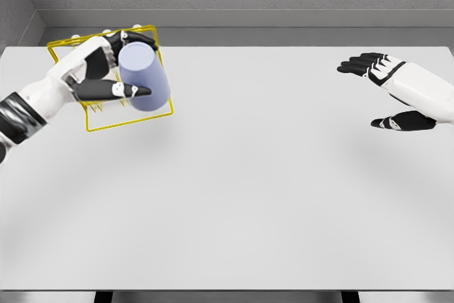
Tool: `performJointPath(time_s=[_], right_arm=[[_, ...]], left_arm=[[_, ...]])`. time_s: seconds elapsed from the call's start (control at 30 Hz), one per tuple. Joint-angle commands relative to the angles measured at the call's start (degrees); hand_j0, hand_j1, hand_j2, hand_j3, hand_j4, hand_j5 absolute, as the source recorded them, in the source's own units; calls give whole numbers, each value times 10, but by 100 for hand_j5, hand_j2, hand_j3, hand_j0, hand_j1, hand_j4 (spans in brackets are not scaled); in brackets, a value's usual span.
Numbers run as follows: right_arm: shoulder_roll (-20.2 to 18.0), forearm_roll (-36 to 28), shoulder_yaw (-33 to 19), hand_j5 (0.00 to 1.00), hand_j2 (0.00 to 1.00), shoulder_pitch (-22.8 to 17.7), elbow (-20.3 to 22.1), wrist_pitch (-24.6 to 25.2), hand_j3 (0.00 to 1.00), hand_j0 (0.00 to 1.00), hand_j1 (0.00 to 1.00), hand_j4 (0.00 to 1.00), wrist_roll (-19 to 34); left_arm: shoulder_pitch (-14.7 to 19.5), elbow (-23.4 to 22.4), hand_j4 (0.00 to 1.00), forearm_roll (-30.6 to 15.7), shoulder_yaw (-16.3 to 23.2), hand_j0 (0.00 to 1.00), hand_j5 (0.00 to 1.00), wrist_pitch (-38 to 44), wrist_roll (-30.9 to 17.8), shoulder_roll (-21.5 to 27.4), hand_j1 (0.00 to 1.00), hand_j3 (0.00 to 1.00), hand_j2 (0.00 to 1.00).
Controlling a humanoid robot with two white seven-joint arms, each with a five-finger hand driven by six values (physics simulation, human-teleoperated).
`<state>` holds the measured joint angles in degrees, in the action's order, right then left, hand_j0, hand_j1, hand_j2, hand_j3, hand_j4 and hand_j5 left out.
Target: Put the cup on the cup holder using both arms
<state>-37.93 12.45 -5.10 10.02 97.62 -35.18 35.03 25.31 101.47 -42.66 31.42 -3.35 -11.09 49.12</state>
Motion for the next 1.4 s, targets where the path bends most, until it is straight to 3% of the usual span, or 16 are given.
performJointPath(time_s=[0.0,0.8,1.37], right_arm=[[0,-4,-1,100,100,0,-1,2,100,100,100,100,0],[3,-5,0,100,100,2,2,2,100,100,100,100,0],[3,-4,0,100,100,2,-1,2,100,100,100,100,0]], left_arm=[[0,2,66,-4,-1,66,66,-3,0,6,66,66,66],[3,-2,67,-22,-17,67,67,-20,0,43,67,67,67],[13,-21,67,-30,-21,67,67,-20,0,43,67,67,67]])
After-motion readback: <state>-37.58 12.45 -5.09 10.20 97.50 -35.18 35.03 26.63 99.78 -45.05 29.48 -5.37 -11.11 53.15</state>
